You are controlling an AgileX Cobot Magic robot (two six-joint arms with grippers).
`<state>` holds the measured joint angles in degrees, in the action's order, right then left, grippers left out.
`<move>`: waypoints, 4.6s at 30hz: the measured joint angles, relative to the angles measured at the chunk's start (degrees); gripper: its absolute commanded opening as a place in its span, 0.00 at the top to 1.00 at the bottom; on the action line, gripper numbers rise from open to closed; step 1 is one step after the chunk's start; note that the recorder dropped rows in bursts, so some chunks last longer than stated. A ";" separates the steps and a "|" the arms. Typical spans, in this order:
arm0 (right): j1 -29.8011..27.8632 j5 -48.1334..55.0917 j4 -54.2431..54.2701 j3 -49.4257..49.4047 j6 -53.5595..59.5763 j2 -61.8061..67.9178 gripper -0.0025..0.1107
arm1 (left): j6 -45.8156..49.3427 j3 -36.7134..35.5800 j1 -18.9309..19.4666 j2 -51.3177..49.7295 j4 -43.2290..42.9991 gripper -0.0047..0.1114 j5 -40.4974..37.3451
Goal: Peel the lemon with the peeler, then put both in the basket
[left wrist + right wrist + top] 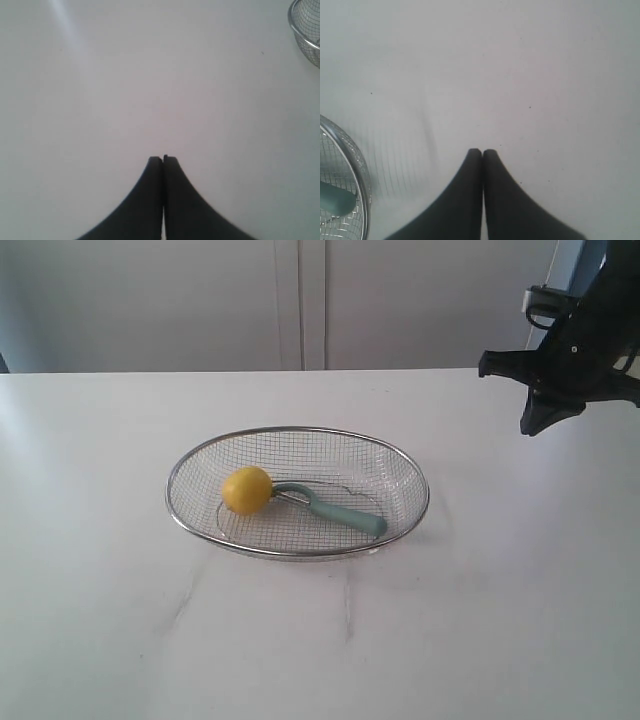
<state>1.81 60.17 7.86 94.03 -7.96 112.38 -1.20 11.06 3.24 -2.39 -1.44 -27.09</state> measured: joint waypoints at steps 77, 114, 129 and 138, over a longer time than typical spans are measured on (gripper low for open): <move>0.00 -4.78 0.00 0.00 0.00 2.42 0.98 | 0.00 -10.54 0.00 2.18 -1.49 0.96 7.95; 0.00 -19.04 -4.14 -2.32 1.91 -6.33 0.98 | 0.00 -10.54 0.00 2.18 -1.49 0.96 7.95; 0.00 -37.02 -5.74 -39.05 1.64 -44.33 0.98 | 0.00 -10.54 0.00 2.18 -1.49 0.96 7.95; 0.00 -43.79 -5.74 -52.22 1.64 -58.22 0.98 | 0.00 -10.54 0.00 2.18 -1.49 0.96 7.95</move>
<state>1.81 16.38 2.11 41.81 -6.33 54.15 -1.20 0.53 3.24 -0.21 -2.93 -19.14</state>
